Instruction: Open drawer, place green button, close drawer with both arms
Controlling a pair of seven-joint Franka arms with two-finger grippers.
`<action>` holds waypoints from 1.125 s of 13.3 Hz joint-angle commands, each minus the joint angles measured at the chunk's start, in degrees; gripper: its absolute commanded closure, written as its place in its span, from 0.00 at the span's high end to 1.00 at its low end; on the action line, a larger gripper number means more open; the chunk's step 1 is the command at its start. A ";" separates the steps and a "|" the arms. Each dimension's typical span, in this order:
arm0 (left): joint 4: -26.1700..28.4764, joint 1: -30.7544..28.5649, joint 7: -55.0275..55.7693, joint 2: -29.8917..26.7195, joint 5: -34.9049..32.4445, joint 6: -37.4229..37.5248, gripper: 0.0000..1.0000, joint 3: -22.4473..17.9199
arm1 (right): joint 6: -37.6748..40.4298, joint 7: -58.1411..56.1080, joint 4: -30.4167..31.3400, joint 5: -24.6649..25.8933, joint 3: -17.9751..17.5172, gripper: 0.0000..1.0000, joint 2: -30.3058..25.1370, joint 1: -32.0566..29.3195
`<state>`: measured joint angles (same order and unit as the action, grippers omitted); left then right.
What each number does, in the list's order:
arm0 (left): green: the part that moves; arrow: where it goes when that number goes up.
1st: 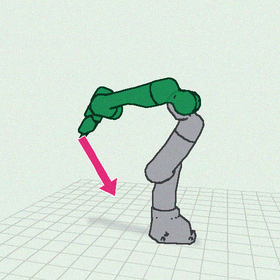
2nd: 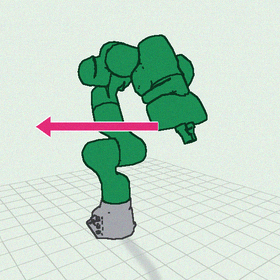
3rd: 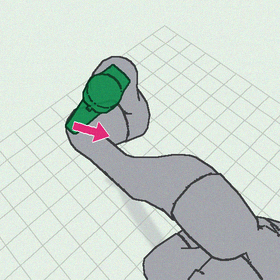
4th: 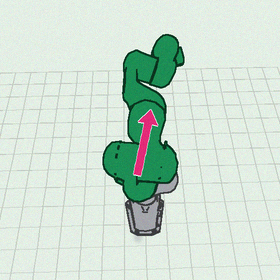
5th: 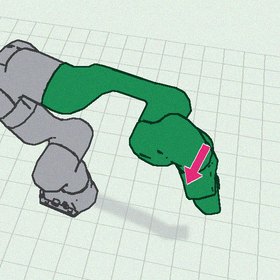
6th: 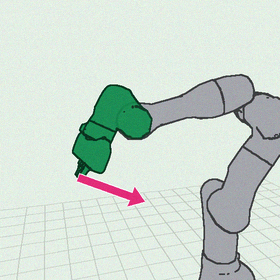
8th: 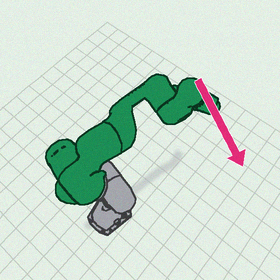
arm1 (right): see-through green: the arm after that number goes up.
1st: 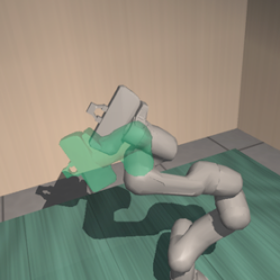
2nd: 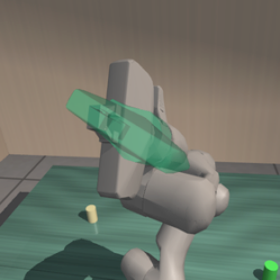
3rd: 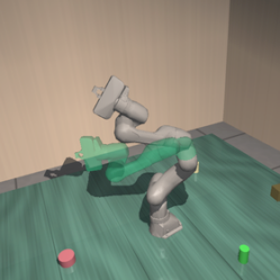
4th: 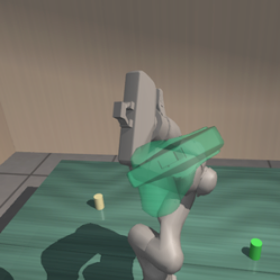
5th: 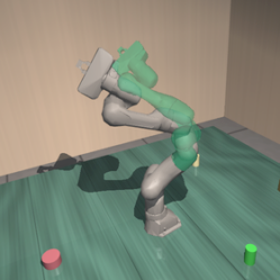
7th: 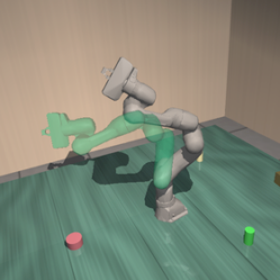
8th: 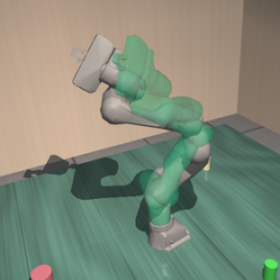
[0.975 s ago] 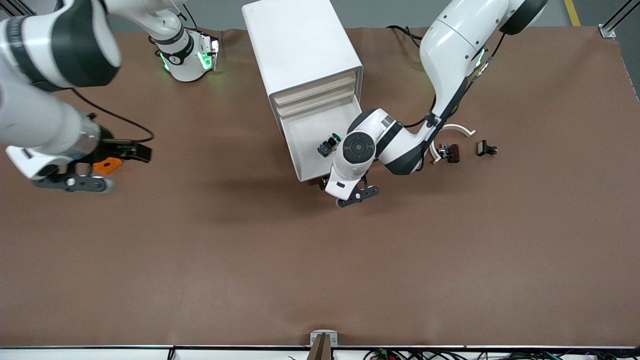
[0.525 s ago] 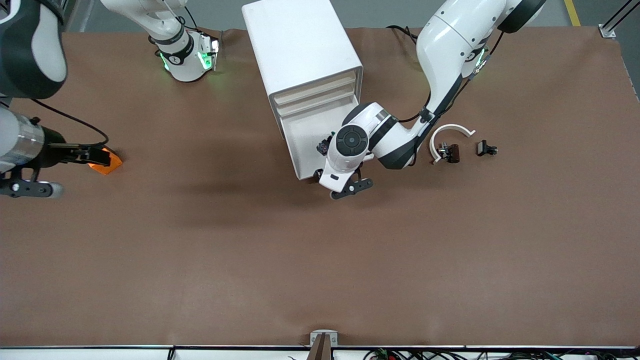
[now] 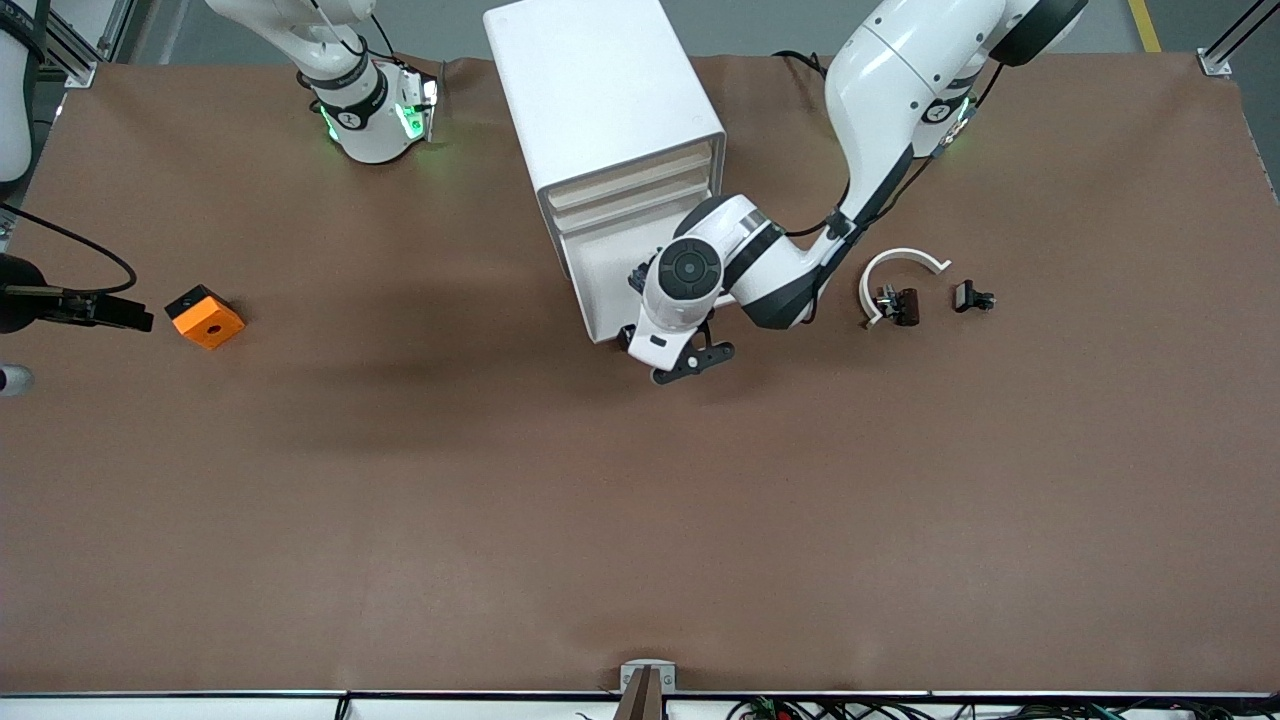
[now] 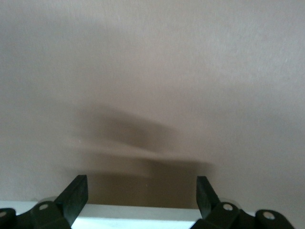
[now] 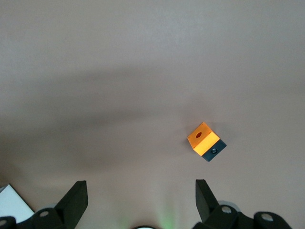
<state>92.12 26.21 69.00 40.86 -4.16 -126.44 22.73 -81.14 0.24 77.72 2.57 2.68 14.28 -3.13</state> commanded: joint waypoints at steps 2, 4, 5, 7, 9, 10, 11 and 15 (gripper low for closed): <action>2.09 -0.02 4.82 -1.04 -0.41 -0.21 1.00 3.19 | 4.05 -0.33 -8.25 0.42 -1.09 1.00 0.13 -1.09; 2.36 -0.02 6.58 -0.69 -0.32 0.14 1.00 4.59 | 6.07 -0.41 -9.77 0.24 -1.18 1.00 0.13 -1.01; 2.36 -0.02 7.46 -0.52 -0.23 0.14 1.00 5.47 | 8.00 -0.15 -9.78 -0.19 -1.35 1.00 -0.22 -0.92; 2.45 0.07 9.57 -0.16 -0.23 1.19 1.00 6.70 | 7.93 0.20 -9.43 -1.33 -1.36 1.00 -2.32 -1.00; 2.45 0.07 10.01 0.54 -0.14 1.37 1.00 8.11 | 8.19 2.82 -8.46 -4.67 -1.18 1.00 -4.77 -1.09; 2.45 0.07 10.10 0.80 -0.06 1.37 1.00 8.73 | 8.11 4.67 -7.15 -5.03 -1.27 1.00 -5.92 -1.01; 2.62 0.07 11.06 1.06 -0.05 1.46 1.00 9.43 | 7.41 5.12 -5.40 -5.12 -1.27 1.00 -7.76 -0.92; 2.54 -0.19 12.04 1.77 3.09 1.46 1.00 10.84 | -1.55 5.04 8.40 -4.95 -1.62 1.00 -16.82 -0.57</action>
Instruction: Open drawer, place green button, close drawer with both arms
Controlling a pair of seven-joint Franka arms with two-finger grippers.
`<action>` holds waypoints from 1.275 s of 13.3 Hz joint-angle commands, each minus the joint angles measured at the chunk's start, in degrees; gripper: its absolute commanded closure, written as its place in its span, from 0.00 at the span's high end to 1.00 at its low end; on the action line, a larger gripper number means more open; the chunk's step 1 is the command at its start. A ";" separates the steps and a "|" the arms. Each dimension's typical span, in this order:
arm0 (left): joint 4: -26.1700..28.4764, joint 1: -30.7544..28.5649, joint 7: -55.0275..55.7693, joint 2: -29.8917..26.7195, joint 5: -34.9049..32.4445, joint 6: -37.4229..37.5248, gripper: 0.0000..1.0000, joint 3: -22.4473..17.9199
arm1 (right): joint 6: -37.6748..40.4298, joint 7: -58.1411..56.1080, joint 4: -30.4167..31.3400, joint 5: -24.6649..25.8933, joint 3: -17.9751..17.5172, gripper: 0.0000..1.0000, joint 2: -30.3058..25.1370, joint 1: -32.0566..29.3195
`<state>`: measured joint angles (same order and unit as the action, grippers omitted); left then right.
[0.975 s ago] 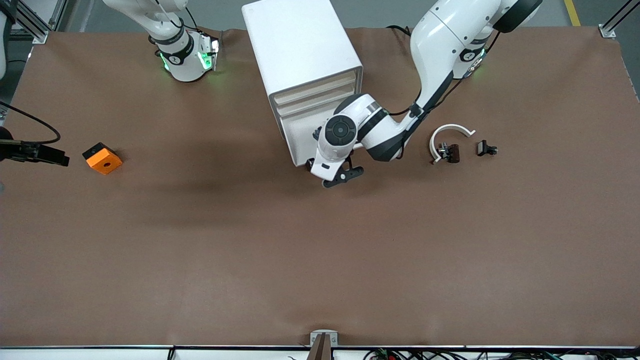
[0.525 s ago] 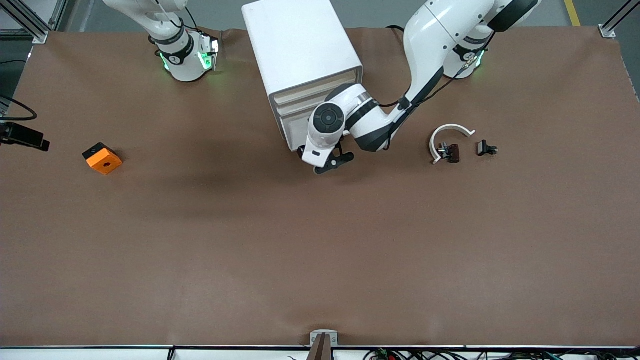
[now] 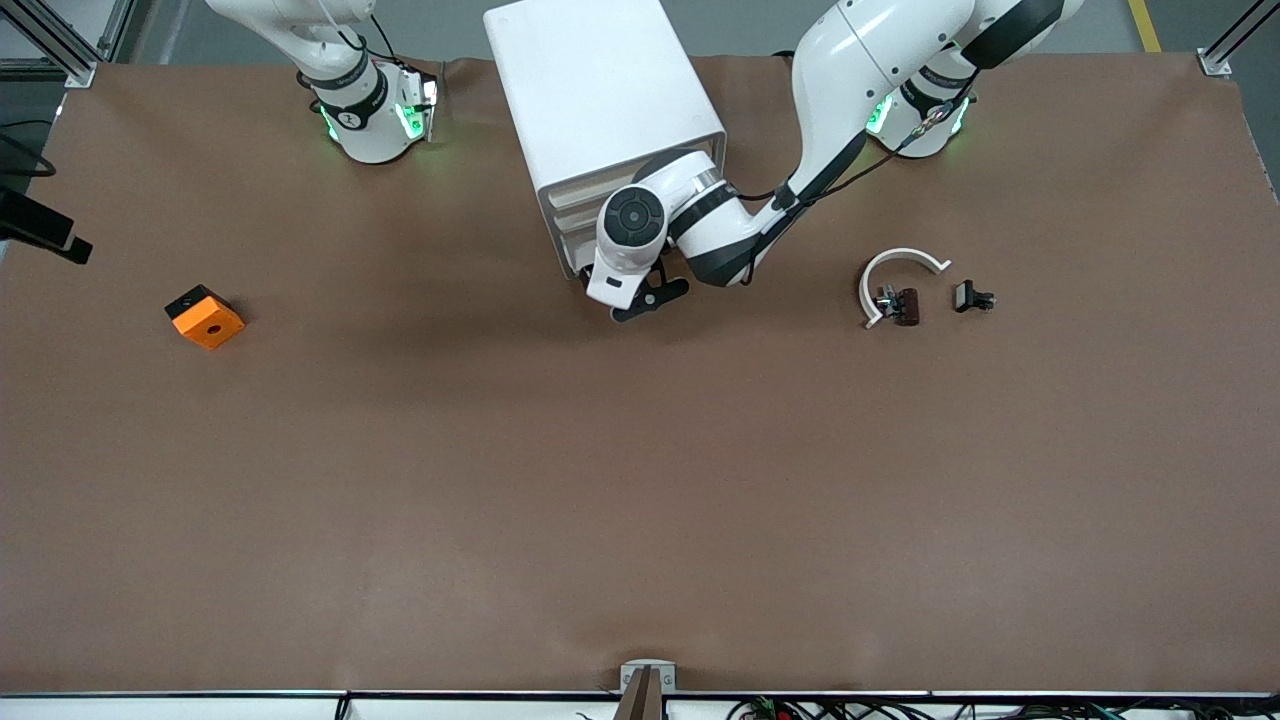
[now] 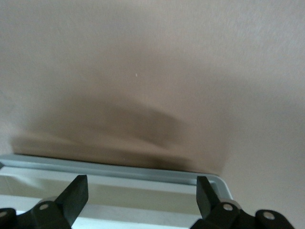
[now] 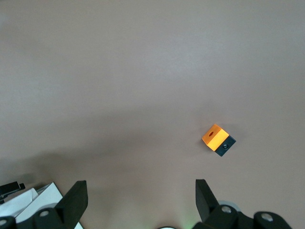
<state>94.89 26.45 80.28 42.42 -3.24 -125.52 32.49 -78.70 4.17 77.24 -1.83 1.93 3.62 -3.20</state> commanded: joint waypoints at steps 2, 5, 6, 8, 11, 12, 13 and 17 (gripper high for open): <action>-0.41 -0.43 0.67 0.38 4.81 0.54 1.00 1.43 | -3.65 1.27 9.33 -0.46 -0.96 1.00 -6.51 -0.49; -0.58 -0.70 0.32 0.64 6.40 0.54 1.00 1.52 | -3.65 1.36 9.42 -0.46 -0.96 1.00 -6.52 -0.58; -0.58 -0.70 0.23 0.73 7.02 0.54 1.00 1.52 | -3.65 1.54 9.42 -0.46 -0.96 1.00 -6.60 -0.49; -0.67 -0.78 0.14 0.82 7.20 0.54 1.00 1.52 | -3.57 1.89 9.42 -0.46 -0.96 1.00 -6.60 -0.49; -0.76 -0.78 0.14 1.08 8.95 0.54 1.00 2.22 | -3.57 1.98 9.42 -0.54 -0.78 1.00 -6.60 -0.67; -0.76 -0.78 0.14 1.08 8.96 0.54 1.00 2.31 | -3.57 1.98 9.42 -0.54 -0.70 1.00 -6.60 -0.76; -1.11 -0.78 0.14 1.08 8.96 0.54 1.00 2.23 | -3.57 1.98 9.42 -0.54 -0.70 1.00 -6.60 -0.84; -2.51 -1.75 0.23 0.56 8.69 0.54 1.00 1.88 | -4.00 1.28 9.42 1.21 -0.87 1.00 -6.60 -0.58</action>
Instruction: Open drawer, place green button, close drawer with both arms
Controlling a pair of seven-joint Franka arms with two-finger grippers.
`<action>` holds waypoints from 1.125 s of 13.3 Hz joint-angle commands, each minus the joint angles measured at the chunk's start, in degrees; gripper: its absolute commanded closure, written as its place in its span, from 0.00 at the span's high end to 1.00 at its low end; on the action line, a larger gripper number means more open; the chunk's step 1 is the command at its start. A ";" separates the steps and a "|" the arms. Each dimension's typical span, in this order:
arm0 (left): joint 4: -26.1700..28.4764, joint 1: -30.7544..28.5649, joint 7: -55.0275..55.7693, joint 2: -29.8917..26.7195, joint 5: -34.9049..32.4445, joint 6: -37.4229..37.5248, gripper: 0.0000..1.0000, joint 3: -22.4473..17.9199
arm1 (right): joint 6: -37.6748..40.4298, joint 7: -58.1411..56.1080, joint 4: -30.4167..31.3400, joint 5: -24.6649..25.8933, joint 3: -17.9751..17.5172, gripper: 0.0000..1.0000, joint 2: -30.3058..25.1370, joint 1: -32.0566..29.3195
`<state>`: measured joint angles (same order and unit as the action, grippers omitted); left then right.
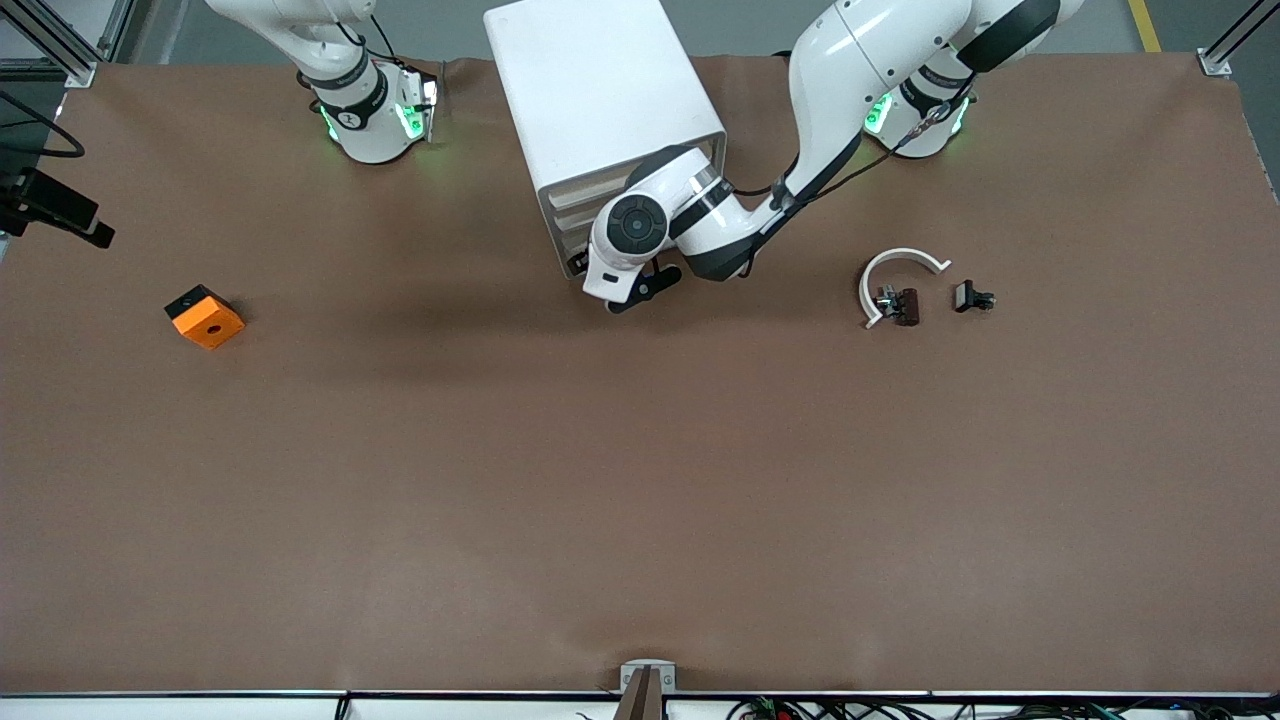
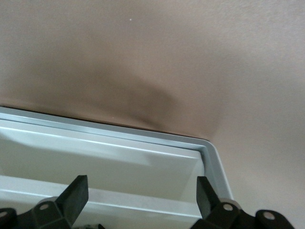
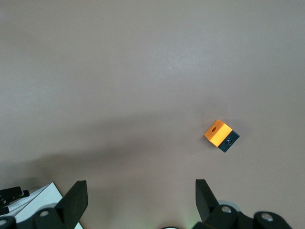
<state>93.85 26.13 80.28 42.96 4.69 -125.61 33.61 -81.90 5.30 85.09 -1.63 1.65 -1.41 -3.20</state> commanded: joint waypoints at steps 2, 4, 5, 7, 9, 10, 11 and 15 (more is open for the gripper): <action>-2.53 -2.48 0.31 -0.85 -0.11 0.71 1.00 -0.03 | -0.89 -0.03 1.48 1.45 -0.68 1.00 -1.49 -0.49; -3.50 -5.37 0.23 -3.48 -1.51 3.16 1.00 -0.74 | -0.89 -0.38 1.57 1.45 -0.59 1.00 -1.49 -0.58; -4.03 -7.47 0.14 -5.06 -3.87 6.22 1.00 -0.74 | -0.72 -0.47 1.57 1.45 -0.59 1.00 -1.58 -0.58; -4.82 -11.17 0.05 -8.83 -8.19 10.80 1.00 -0.66 | -0.63 -0.47 1.57 1.45 -0.68 1.00 -1.67 -0.49; -4.73 -17.04 -2.05 -13.23 -8.91 14.49 1.00 -0.31 | -0.63 -0.56 1.57 1.45 -0.68 1.00 -1.67 -0.32; -4.73 -18.90 -5.89 -15.16 -8.82 17.12 1.00 -0.30 | -0.45 -0.56 1.57 1.54 -0.42 1.00 -1.84 0.64; -4.73 -20.49 -9.06 -16.92 -8.82 19.24 1.00 -0.30 | -0.45 -0.56 1.74 1.80 -0.16 1.00 -2.28 1.61; -4.73 -26.39 -25.99 -25.27 -8.38 28.81 1.00 -2.83 | -0.62 -0.56 2.10 2.15 -0.15 1.00 -2.37 1.36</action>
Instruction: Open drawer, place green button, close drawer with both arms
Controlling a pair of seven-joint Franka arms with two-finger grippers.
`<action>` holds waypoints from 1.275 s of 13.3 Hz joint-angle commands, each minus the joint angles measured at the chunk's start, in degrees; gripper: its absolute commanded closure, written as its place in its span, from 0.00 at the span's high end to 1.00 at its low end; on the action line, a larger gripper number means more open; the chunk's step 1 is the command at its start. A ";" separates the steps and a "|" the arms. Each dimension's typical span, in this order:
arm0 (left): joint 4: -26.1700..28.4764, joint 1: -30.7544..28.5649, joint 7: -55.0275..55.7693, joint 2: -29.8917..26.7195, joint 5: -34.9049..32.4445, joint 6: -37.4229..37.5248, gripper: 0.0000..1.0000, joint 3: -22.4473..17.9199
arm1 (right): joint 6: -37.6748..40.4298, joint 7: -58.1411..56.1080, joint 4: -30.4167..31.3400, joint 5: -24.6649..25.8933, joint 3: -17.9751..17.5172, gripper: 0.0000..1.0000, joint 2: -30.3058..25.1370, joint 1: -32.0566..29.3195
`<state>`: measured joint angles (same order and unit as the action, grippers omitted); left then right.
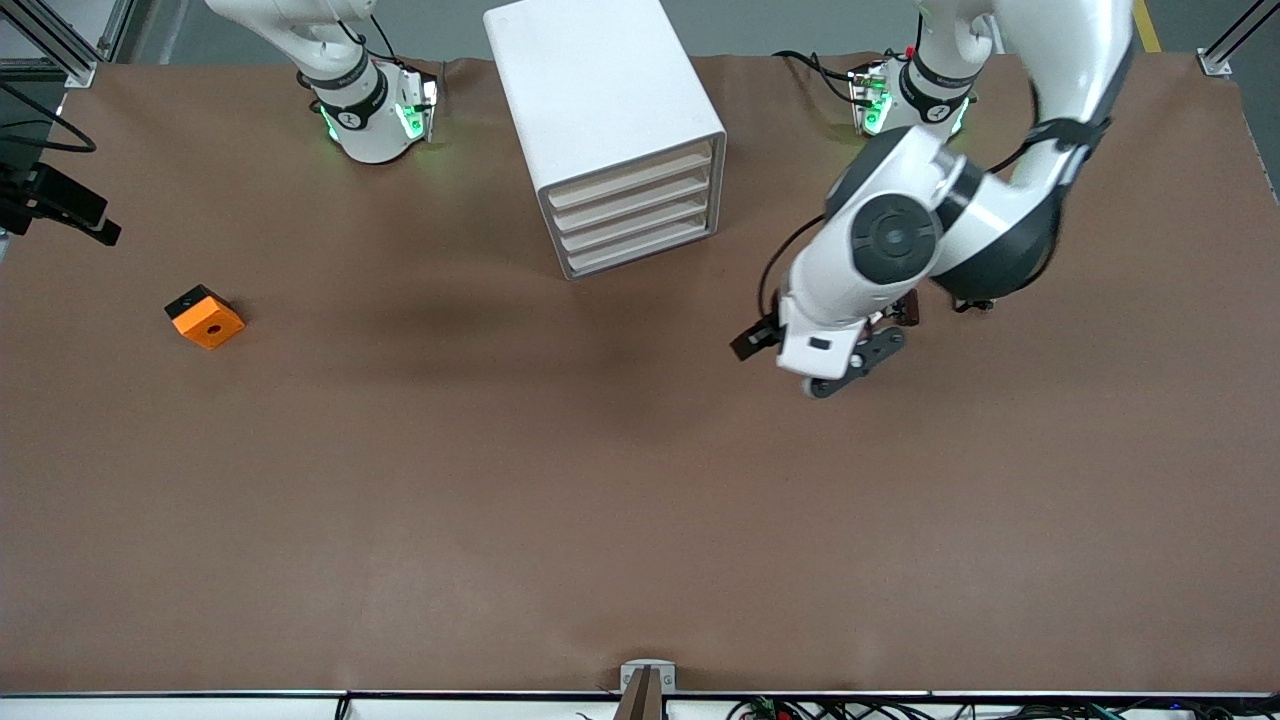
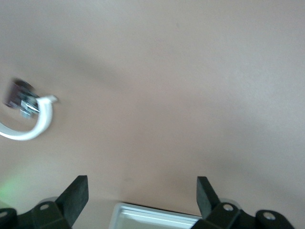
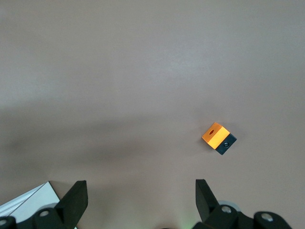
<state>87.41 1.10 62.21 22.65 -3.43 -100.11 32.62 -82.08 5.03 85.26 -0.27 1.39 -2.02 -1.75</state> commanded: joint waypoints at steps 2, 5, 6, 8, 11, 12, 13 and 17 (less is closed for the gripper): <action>1.97 1.96 -19.87 -10.31 3.84 8.76 1.00 -11.47 | -0.71 -0.63 1.93 0.80 0.10 1.00 -1.76 -0.62; 3.37 2.94 -34.14 -17.36 6.51 15.45 1.00 -19.68 | -0.62 -1.95 1.93 0.80 0.10 1.00 -1.76 -0.97; 4.69 2.94 -37.65 -19.38 6.51 16.34 1.00 -21.78 | -0.62 -1.95 1.93 0.80 0.10 1.00 -1.76 -0.97; 9.16 3.20 -45.73 -24.55 6.51 16.70 1.00 -26.00 | -0.62 -1.86 1.93 0.45 0.10 1.00 -1.76 -0.97; 15.40 3.12 -57.87 -31.25 6.33 16.09 1.00 -32.60 | -0.54 -1.77 1.93 0.10 0.10 1.00 -1.85 -0.88; 16.73 2.68 -60.34 -32.48 6.07 15.65 1.00 -33.75 | -0.54 -1.60 1.84 0.10 0.10 1.00 -1.85 -0.79; 18.65 2.42 -62.63 -33.80 5.98 14.17 1.00 -34.80 | -0.45 -1.60 1.84 -0.08 0.02 1.00 -1.85 -0.79; 23.07 -0.75 -62.91 -36.45 5.63 8.10 1.00 -34.55 | -0.10 -1.95 1.84 -1.40 0.10 1.00 -2.02 -0.53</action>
<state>107.46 1.52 -0.02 -11.33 2.12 -88.71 -2.53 -82.06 3.89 85.46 -1.00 1.75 -2.28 -2.10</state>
